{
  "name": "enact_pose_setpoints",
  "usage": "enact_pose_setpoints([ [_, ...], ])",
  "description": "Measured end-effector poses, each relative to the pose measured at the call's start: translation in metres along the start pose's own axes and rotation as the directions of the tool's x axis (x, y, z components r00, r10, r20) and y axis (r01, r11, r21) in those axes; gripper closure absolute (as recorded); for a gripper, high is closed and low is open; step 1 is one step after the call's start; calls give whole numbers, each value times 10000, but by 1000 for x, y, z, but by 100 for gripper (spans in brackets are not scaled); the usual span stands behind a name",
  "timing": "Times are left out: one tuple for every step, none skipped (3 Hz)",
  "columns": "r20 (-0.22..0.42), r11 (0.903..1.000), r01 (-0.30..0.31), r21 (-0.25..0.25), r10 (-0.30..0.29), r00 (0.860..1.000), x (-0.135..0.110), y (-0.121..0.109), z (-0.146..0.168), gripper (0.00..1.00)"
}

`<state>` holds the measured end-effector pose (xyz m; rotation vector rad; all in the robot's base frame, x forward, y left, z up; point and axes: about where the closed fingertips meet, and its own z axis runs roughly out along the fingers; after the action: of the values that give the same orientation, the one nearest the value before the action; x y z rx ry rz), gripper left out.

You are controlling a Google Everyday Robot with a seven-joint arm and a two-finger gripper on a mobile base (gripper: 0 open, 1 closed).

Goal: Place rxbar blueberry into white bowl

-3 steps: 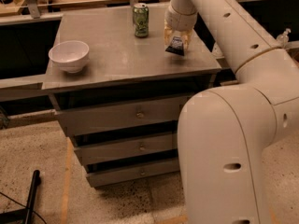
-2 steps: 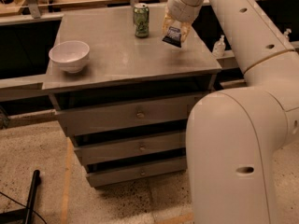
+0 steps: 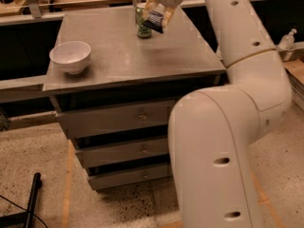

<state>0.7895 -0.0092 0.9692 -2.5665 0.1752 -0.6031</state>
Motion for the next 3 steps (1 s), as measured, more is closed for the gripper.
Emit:
enact_pose_setpoints([
  [356, 9925, 860, 873, -893, 9954, -15, -66, 18, 100],
  [919, 9780, 1433, 1518, -1583, 9831, -39, -123, 50, 100],
  [1345, 9595, 1879, 2097, -2187, 9665, -62, -164, 67, 100],
])
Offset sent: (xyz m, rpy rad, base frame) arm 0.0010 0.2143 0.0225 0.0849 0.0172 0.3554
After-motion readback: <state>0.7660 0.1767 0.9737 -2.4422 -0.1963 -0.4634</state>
